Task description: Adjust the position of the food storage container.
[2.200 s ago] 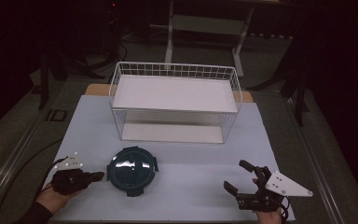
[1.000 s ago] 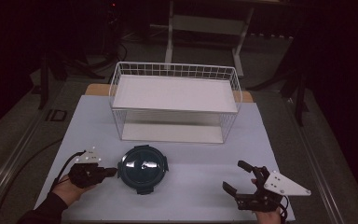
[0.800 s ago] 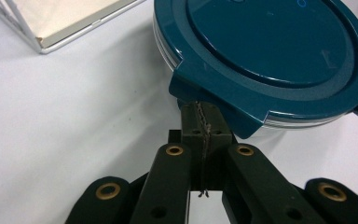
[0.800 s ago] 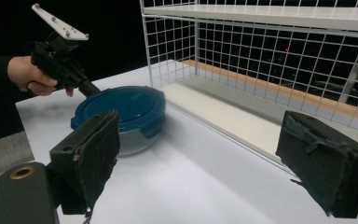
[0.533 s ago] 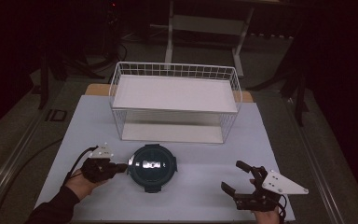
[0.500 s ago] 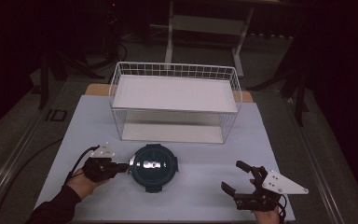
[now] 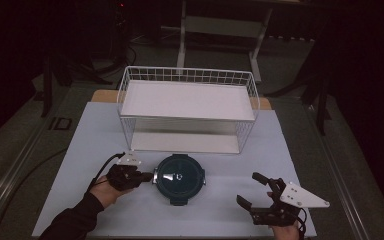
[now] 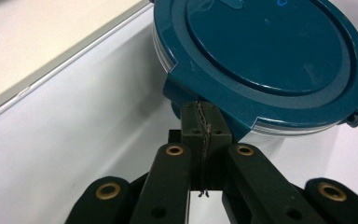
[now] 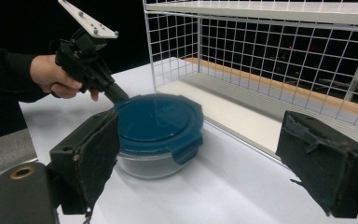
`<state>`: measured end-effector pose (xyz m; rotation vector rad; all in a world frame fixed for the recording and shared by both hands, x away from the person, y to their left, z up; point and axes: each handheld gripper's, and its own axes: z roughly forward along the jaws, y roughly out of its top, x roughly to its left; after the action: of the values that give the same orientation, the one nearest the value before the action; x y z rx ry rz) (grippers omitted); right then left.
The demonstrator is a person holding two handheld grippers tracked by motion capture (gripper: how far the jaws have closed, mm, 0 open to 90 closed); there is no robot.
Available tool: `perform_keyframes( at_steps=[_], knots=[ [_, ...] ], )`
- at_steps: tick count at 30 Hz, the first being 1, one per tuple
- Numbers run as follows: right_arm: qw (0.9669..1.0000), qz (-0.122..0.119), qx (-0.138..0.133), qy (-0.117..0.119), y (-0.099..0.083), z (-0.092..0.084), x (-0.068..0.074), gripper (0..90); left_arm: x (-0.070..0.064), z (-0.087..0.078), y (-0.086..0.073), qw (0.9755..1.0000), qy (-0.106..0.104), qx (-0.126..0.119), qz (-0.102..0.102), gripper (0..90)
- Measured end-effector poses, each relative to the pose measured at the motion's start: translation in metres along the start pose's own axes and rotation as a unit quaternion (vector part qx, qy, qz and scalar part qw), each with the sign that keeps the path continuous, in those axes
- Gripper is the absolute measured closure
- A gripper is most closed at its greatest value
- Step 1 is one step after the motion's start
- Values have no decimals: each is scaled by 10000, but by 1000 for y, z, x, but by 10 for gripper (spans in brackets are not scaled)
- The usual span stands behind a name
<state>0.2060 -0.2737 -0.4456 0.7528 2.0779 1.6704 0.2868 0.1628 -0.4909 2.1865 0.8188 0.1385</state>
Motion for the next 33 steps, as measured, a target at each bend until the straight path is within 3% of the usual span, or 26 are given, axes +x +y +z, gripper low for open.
perform_keyframes(
  at_steps=[14, 20, 23, 24, 32, 33],
  knots=[
    [10000, -7, 30, 8, -1, 2, 0, 130, -14, 19, 12, 9997, -232, -61, 57, 900],
    [10000, 11, 48, 0, -2, 2, 0, 130, -16, 21, 14, 9996, -244, -62, 120, 900],
    [10000, 25, 51, -4, -2, 2, 0, 130, -14, 17, 13, 9995, -213, -182, 124, 869],
    [10000, 47, 39, -5, -2, 2, 0, 130, -12, 15, 12, 9992, -294, -266, 70, 747],
    [9999, 20, 78, 123, -4, 9, 6, 123, -13, 2, 8, 9965, -443, -694, -172, 347],
    [9999, 39, 64, 137, -4, 9, 6, 114, -14, 3, 8, 9967, -434, -671, -165, 242]
  ],
)
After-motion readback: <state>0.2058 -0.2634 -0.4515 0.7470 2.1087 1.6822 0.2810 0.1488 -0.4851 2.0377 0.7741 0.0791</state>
